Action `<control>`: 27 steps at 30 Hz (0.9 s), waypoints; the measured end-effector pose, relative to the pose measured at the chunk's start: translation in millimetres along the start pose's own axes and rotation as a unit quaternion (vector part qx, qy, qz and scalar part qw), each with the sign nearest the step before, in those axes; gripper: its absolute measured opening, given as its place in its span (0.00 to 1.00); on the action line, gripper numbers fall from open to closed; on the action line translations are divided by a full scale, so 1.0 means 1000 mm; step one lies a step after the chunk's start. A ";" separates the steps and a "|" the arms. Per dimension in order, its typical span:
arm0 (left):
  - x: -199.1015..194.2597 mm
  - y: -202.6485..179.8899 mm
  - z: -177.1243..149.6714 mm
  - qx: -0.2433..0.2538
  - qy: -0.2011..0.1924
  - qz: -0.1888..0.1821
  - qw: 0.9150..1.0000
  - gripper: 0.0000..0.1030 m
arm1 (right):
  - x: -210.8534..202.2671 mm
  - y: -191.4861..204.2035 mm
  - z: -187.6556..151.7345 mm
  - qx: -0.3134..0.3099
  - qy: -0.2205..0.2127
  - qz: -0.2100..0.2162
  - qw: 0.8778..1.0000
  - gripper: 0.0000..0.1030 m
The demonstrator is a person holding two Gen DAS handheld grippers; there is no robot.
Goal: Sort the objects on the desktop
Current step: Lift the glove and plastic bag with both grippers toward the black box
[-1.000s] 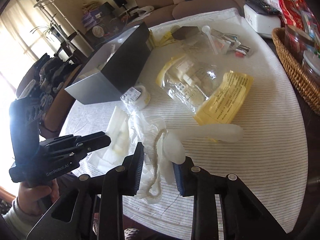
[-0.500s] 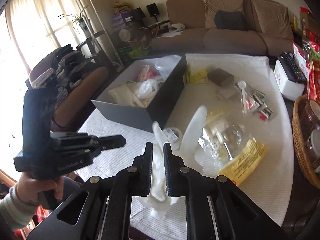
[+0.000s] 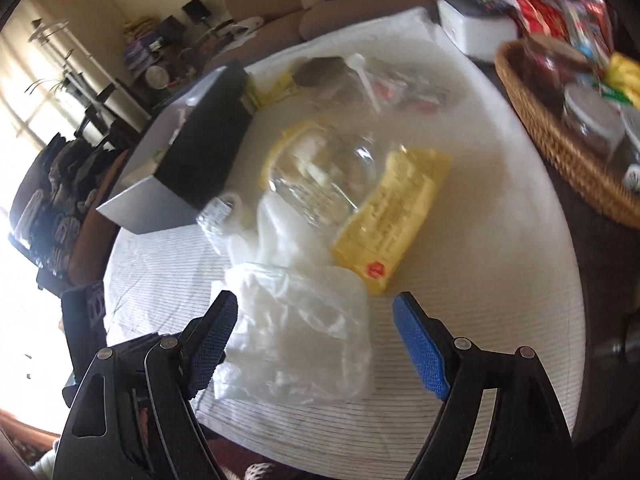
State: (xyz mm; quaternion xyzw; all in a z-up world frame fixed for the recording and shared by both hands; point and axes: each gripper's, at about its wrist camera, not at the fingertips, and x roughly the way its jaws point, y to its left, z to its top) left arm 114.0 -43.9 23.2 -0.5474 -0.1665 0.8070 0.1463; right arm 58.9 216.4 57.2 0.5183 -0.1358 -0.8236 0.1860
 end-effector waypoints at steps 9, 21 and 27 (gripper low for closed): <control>0.012 -0.022 0.017 0.023 0.003 0.005 1.000 0.07 | 0.054 -0.003 -0.020 0.021 0.047 0.076 0.996 0.61; -0.118 -0.028 0.094 0.058 -0.083 -0.024 0.995 0.05 | -0.013 0.091 0.041 -0.059 -0.031 0.177 0.982 0.38; -0.226 -0.033 0.191 0.084 -0.145 -0.021 0.986 0.05 | -0.074 0.189 0.129 -0.120 -0.099 0.232 0.960 0.38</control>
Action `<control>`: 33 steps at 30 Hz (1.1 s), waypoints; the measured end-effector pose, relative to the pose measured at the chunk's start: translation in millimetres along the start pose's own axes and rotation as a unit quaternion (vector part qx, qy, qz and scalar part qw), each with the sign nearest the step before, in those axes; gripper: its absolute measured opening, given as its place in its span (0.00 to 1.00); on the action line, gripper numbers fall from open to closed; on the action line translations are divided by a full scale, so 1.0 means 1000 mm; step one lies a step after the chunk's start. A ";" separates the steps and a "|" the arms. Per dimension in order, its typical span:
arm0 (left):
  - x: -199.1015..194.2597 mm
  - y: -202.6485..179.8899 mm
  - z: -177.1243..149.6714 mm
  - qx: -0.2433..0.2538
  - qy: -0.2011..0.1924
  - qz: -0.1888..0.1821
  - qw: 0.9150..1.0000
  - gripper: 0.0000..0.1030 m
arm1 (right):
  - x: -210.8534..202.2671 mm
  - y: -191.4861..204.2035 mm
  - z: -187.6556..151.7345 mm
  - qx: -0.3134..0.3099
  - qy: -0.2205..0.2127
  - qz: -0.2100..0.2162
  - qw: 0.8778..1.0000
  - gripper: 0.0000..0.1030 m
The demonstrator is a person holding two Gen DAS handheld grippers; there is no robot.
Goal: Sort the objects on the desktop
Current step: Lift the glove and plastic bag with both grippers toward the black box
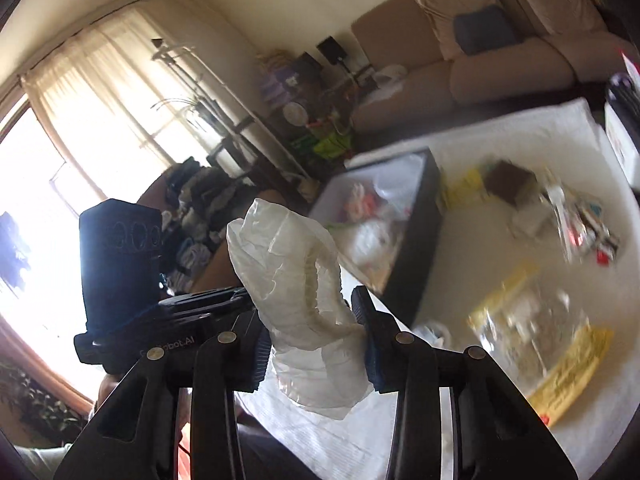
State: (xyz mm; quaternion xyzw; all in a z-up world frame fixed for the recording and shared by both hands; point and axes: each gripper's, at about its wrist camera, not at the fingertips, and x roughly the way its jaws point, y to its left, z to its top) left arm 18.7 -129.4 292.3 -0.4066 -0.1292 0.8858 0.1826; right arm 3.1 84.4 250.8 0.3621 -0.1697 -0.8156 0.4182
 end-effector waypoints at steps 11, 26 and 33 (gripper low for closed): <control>-0.060 0.055 0.121 0.041 -0.047 0.106 0.992 0.05 | 0.084 0.045 0.110 -0.028 -0.021 0.051 0.998 0.37; 0.039 0.164 0.050 -0.028 0.045 0.149 0.987 0.05 | 0.233 -0.016 0.040 0.033 0.083 0.031 0.996 0.38; 0.098 0.159 0.038 -0.083 0.063 0.046 0.993 0.02 | 0.209 -0.045 0.038 -0.029 0.094 -0.076 0.992 0.38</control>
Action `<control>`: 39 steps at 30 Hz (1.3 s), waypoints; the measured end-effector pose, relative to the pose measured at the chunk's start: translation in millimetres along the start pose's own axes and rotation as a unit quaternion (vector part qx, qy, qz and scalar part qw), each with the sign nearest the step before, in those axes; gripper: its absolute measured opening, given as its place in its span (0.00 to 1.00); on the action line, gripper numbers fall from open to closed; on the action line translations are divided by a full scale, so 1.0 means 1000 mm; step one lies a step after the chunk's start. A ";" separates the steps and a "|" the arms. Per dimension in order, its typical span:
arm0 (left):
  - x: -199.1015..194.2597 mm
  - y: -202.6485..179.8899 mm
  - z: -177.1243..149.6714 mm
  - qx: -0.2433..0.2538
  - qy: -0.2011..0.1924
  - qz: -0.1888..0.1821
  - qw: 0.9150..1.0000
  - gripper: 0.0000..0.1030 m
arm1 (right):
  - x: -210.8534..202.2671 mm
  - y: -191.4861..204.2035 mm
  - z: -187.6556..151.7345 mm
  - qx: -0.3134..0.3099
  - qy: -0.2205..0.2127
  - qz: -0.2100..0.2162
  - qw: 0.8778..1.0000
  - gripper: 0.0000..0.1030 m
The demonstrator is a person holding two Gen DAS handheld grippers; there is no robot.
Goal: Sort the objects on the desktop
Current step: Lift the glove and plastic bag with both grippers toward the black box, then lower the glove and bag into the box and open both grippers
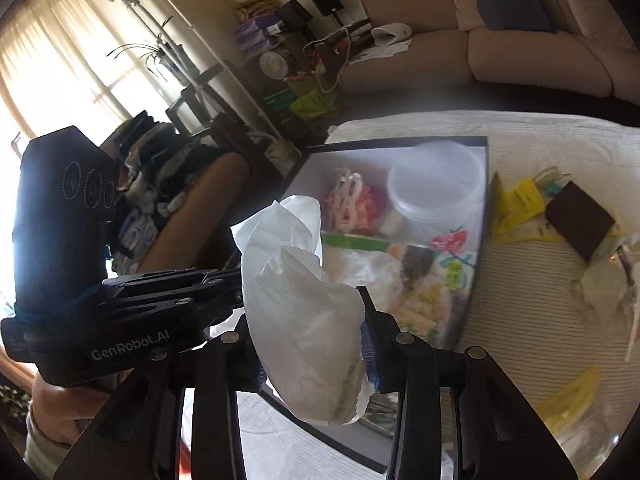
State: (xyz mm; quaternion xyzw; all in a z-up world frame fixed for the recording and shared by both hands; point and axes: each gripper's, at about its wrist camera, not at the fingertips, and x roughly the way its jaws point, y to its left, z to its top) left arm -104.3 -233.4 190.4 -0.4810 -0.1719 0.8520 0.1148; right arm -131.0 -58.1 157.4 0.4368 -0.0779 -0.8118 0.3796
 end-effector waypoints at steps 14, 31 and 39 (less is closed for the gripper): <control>-0.042 -0.028 0.034 -0.002 -0.030 -0.043 0.999 0.05 | -0.058 0.007 0.030 -0.010 -0.042 0.038 0.998 0.38; 0.010 0.085 -0.019 -0.032 0.041 0.124 0.991 0.22 | 0.068 0.016 -0.002 -0.142 0.105 -0.194 0.965 0.70; 0.040 0.057 0.004 0.008 0.032 0.142 0.989 0.38 | 0.024 0.010 -0.011 -0.125 0.053 -0.156 0.978 0.70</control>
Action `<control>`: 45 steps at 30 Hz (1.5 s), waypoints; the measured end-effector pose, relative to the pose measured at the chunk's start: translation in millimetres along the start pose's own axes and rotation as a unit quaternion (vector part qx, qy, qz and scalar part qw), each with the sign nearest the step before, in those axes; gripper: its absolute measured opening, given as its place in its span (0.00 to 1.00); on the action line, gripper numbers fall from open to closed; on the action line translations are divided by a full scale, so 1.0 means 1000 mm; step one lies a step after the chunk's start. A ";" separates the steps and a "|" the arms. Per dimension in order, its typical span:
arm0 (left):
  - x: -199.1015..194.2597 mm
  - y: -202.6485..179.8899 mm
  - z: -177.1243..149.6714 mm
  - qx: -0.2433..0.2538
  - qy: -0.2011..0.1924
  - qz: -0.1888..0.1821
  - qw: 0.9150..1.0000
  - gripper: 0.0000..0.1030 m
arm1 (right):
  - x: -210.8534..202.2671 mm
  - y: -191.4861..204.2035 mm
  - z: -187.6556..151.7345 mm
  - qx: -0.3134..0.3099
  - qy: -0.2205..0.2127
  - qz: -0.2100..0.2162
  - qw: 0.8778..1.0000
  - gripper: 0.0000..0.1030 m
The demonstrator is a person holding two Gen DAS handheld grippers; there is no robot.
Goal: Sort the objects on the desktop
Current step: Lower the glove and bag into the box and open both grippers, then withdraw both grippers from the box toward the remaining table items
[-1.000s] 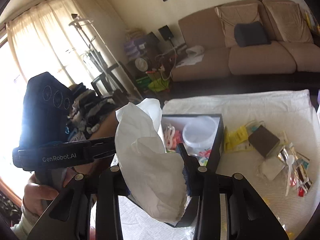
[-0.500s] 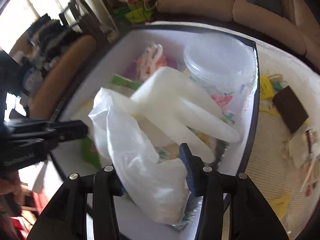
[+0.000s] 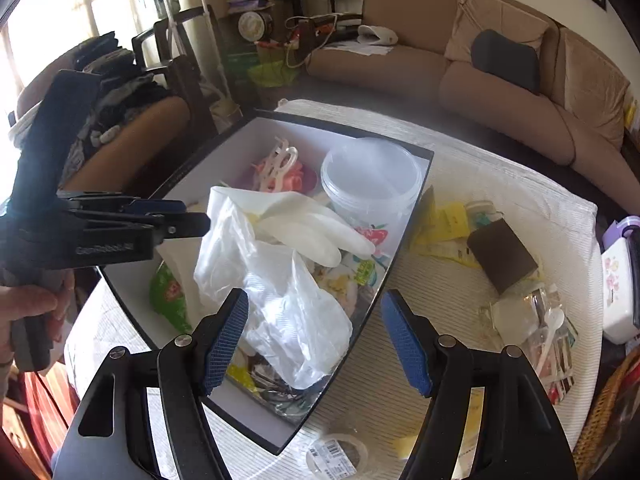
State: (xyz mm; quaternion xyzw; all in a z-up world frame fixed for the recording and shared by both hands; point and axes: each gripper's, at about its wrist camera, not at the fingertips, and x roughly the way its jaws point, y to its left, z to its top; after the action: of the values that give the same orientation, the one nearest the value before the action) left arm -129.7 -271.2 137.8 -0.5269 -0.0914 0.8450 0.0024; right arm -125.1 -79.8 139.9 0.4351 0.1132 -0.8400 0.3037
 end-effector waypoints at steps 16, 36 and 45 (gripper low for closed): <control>-0.026 -0.019 -0.035 0.018 -0.036 -0.005 0.999 0.89 | -0.061 -0.049 -0.055 0.041 -0.026 0.022 0.999 0.88; 0.013 -0.181 -0.195 0.102 -0.023 -0.025 0.994 1.00 | -0.106 -0.168 -0.260 0.228 0.023 -0.048 0.972 1.00; 0.054 -0.198 -0.206 0.113 -0.002 0.006 0.994 0.63 | -0.071 -0.161 -0.288 0.203 0.075 -0.054 0.975 0.43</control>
State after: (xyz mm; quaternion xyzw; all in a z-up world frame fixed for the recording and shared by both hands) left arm 12.0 -40.2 32.5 -0.5223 0.0076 0.8508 0.0569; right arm -1.1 207.5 12.8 0.5423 -0.0140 -0.8259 0.1536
